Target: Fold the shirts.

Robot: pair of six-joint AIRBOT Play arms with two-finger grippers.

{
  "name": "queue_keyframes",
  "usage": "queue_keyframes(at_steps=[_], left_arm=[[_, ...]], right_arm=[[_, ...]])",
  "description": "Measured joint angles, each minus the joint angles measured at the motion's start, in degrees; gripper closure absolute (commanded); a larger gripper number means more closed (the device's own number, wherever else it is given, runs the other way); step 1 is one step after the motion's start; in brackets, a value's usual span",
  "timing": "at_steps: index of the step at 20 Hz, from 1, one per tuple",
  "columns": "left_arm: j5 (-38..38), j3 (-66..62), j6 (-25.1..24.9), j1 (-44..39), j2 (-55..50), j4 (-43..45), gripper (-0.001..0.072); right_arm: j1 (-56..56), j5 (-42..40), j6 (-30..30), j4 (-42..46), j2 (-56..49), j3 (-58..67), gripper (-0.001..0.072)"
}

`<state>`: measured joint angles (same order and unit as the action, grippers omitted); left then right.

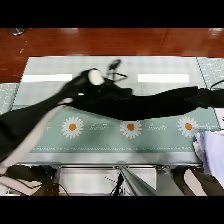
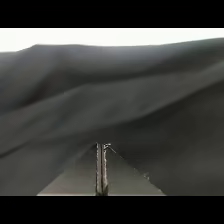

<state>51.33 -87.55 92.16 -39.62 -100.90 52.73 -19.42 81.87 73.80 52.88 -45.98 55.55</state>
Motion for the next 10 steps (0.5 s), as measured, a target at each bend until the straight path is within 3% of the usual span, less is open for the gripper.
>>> queue_keyframes(at_steps=[6, 10], left_arm=[[5.1, -11.8, 3.2, -11.7, -12.3, -5.4, 0.0686], [9.4, -14.6, 1.4, -11.6, -13.3, -7.8, 0.0686]], right_arm=[[0.7, 1.0, 2.8, -1.3, 5.9, -1.7, 0.0692], [4.7, 0.4, 3.9, -1.9, 6.7, -1.9, 0.0692]])
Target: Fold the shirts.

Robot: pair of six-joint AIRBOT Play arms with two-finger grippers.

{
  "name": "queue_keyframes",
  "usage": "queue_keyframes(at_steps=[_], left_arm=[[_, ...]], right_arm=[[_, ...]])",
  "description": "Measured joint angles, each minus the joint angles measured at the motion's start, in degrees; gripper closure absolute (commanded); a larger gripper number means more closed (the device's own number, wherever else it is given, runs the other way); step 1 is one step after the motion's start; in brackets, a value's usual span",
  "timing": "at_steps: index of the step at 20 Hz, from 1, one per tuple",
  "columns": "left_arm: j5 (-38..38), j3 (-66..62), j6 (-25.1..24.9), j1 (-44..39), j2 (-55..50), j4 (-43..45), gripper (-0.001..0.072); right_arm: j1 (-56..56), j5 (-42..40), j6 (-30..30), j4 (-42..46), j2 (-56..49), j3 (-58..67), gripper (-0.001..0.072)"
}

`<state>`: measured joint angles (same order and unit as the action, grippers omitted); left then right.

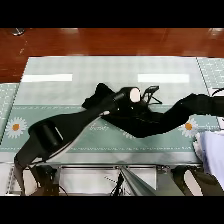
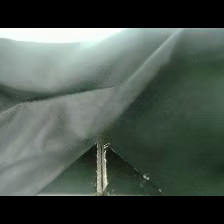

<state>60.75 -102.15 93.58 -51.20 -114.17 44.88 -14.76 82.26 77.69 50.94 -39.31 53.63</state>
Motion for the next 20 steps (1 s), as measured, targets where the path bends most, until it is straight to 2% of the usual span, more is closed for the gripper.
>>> queue_keyframes(at_steps=[4, 9, 14, 17, 20], left_arm=[[6.5, -1.2, -1.6, 11.2, 4.6, 1.0, 0.0686], [15.5, -1.5, -1.0, 33.0, 17.3, 8.8, 0.0685], [16.0, 2.2, -4.0, 52.9, 38.6, 14.2, 0.0685], [14.5, 9.5, -6.9, 58.1, 53.5, 15.3, 0.0686], [14.1, 21.4, -8.5, 58.8, 68.1, 15.3, 0.0685]], right_arm=[[5.4, -1.4, 1.9, -0.1, 0.0, 0.6, 0.0692], [16.2, -5.9, 4.4, -1.0, -5.8, 5.0, 0.0692], [31.6, -12.2, 5.7, -1.4, -23.1, 17.0, 0.0691], [38.6, -16.7, 5.9, -1.5, -36.9, 26.2, 0.0691], [42.2, -21.1, 6.4, -2.1, -49.3, 33.9, 0.069]])
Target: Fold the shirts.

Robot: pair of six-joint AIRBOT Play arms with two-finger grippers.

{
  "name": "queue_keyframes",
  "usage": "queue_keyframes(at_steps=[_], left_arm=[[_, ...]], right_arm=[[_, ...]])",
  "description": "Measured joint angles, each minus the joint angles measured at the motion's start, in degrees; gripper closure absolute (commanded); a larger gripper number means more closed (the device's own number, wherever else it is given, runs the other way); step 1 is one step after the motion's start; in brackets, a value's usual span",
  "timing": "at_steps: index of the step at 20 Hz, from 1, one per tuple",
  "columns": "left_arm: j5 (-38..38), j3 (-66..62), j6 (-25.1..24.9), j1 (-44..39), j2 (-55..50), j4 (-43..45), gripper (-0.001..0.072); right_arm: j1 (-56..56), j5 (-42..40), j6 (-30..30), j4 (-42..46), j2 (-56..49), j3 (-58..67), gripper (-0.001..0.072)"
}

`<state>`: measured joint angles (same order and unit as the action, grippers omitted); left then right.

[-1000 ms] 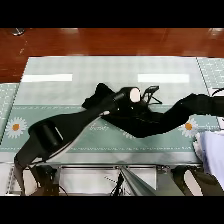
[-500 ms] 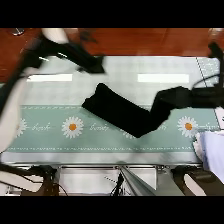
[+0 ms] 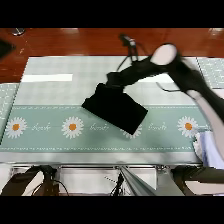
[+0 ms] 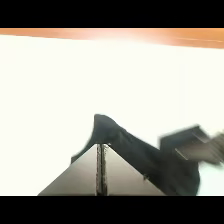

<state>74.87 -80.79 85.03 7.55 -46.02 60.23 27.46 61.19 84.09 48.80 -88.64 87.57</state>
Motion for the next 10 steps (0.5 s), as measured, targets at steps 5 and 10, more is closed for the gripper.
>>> queue_keyframes(at_steps=[5, 10], left_arm=[[-3.3, 23.4, 0.3, -1.4, 16.2, -0.8, 0.0685], [-6.5, 36.5, 0.7, -1.7, 19.6, -2.4, 0.0685]], right_arm=[[1.8, -1.2, 0.6, -7.6, -14.4, 9.2, 0.0089], [-6.4, 13.3, 0.4, -8.4, -11.6, 12.6, 0.0091]])
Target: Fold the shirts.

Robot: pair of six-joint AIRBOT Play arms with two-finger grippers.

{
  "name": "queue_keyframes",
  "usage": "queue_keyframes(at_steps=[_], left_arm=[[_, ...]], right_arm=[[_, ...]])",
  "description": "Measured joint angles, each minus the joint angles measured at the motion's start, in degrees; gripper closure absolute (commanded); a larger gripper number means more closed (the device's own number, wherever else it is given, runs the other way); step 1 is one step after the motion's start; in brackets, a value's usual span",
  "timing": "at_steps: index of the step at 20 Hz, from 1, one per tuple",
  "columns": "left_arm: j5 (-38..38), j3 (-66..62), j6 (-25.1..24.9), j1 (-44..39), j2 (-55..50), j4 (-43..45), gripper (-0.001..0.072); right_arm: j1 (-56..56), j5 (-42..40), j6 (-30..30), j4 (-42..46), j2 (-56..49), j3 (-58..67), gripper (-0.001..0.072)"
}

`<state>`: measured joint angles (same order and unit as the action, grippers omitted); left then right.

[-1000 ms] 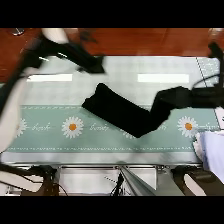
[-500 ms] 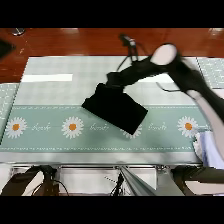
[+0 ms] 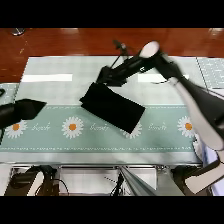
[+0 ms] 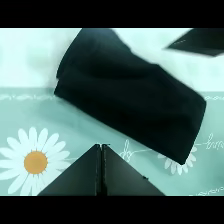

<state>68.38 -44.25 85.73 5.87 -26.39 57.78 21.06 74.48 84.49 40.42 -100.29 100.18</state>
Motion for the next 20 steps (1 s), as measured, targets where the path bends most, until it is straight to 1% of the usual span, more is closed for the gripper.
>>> queue_keyframes(at_steps=[1, 3, 5, 7, 9, 10, 11, 12, 13, 15, 16, 18, 20], left_arm=[[-0.7, 1.1, 0.0, 0.0, 0.2, -0.4, 0.0685], [-1.2, 2.4, 0.0, 0.0, 0.3, -0.5, 0.0685], [-2.5, 3.2, 0.0, 0.0, 0.4, -0.8, 0.0685], [-4.0, 3.6, 0.0, 0.0, 0.4, -0.8, 0.0685], [-5.2, 3.8, 0.0, 0.0, 0.4, -0.8, 0.0685], [-5.7, 3.8, 0.0, -0.1, 0.3, -0.8, 0.0685], [-6.0, 3.9, 0.0, -0.2, 0.2, -0.8, 0.0685], [-6.4, 4.0, 0.0, -0.3, 0.0, -0.8, 0.0685], [-6.7, 4.0, 0.0, -0.5, -0.2, -0.9, 0.0685], [-7.0, 4.1, 0.0, -1.2, -0.9, -1.4, 0.0685], [-7.0, 4.1, 0.0, -1.5, -1.3, -1.7, 0.0685], [-7.1, 4.1, 0.0, -2.5, -2.4, -2.4, 0.0685], [-7.2, 4.1, 0.0, -3.7, -3.6, -2.8, 0.0685]], right_arm=[[-2.5, 3.7, 0.0, 2.8, 2.9, 0.0, 0.0091], [-7.6, 9.4, 0.0, 12.2, 11.1, -2.8, 0.0091], [-12.3, 10.7, 1.3, 21.1, 22.4, -11.1, 0.0091], [-16.2, 6.3, 4.5, 27.4, 35.0, -24.7, 0.0092], [-18.2, -0.8, 9.5, 29.6, 46.9, -41.3, 0.0093], [-18.8, -5.3, 12.5, 29.1, 52.0, -50.2, 0.0094], [-19.2, -10.1, 15.0, 26.9, 55.9, -58.4, 0.0097], [-19.5, -14.6, 16.3, 22.9, 58.3, -65.3, 0.01], [-19.7, -18.7, 16.5, 18.2, 59.6, -71.1, 0.0101], [-20.0, -25.4, 13.2, 8.2, 58.8, -79.1, 0.0119], [-20.0, -27.1, 10.6, 3.9, 57.0, -81.0, 0.0119], [-20.1, -28.6, 4.5, -3.6, 51.3, -82.4, 0.0119], [-18.8, -28.8, -0.8, -8.6, 44.1, -80.8, 0.0119]])
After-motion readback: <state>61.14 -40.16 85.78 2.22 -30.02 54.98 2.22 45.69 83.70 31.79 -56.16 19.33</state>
